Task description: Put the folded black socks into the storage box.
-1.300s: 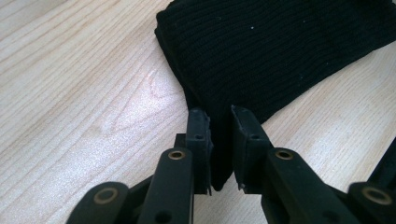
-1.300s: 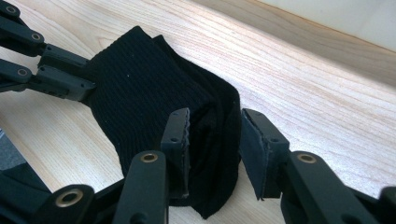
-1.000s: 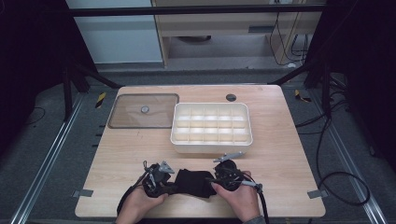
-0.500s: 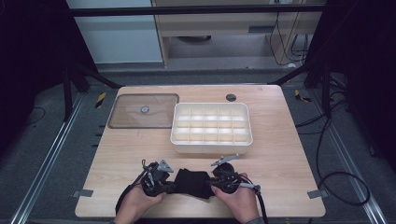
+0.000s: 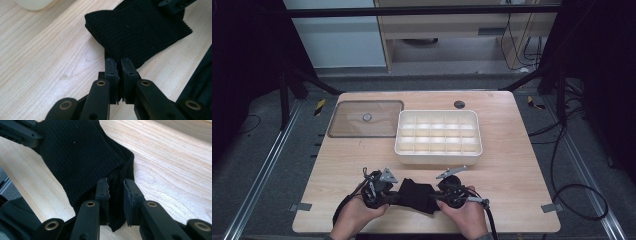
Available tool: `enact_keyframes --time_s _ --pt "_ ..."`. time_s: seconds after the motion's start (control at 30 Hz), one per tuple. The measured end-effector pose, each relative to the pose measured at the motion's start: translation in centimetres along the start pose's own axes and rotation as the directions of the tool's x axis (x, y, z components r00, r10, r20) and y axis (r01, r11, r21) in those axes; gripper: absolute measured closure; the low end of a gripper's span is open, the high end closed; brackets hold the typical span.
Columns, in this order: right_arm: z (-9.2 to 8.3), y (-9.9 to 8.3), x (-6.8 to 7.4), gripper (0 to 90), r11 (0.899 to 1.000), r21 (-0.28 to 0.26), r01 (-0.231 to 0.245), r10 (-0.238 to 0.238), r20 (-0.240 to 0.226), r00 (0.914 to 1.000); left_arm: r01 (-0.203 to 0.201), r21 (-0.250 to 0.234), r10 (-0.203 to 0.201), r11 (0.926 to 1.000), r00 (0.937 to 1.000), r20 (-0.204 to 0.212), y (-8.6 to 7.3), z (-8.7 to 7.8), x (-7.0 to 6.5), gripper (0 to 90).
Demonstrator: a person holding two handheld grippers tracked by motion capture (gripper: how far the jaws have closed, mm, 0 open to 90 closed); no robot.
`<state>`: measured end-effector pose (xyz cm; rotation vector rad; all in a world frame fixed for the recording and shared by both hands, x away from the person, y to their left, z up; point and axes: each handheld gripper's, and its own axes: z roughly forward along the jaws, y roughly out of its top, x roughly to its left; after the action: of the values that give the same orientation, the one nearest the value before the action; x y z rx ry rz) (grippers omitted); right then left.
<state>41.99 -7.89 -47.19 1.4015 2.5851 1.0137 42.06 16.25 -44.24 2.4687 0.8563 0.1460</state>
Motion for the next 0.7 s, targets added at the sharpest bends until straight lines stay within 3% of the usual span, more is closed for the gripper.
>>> enact_keyframes --time_s 0.3,0.5,0.7 --pt "0.0 0.0 0.1 75.9 1.000 -0.007 -0.006 0.006 -0.015 0.9999 -0.051 -0.008 0.051 0.9986 0.9987 -0.008 1.3 -0.6 -0.5 84.8" --pt "0.3 0.2 0.4 75.6 1.000 -0.021 0.000 0.000 -0.029 0.9996 -0.079 0.029 0.080 0.9964 0.9962 -0.033 2.1 -0.9 0.0 84.9" --pt "0.4 0.2 0.6 75.4 1.000 -0.019 0.007 -0.007 -0.032 0.9995 -0.080 0.028 0.081 0.9964 0.9962 -0.031 2.1 -0.9 0.1 84.8"
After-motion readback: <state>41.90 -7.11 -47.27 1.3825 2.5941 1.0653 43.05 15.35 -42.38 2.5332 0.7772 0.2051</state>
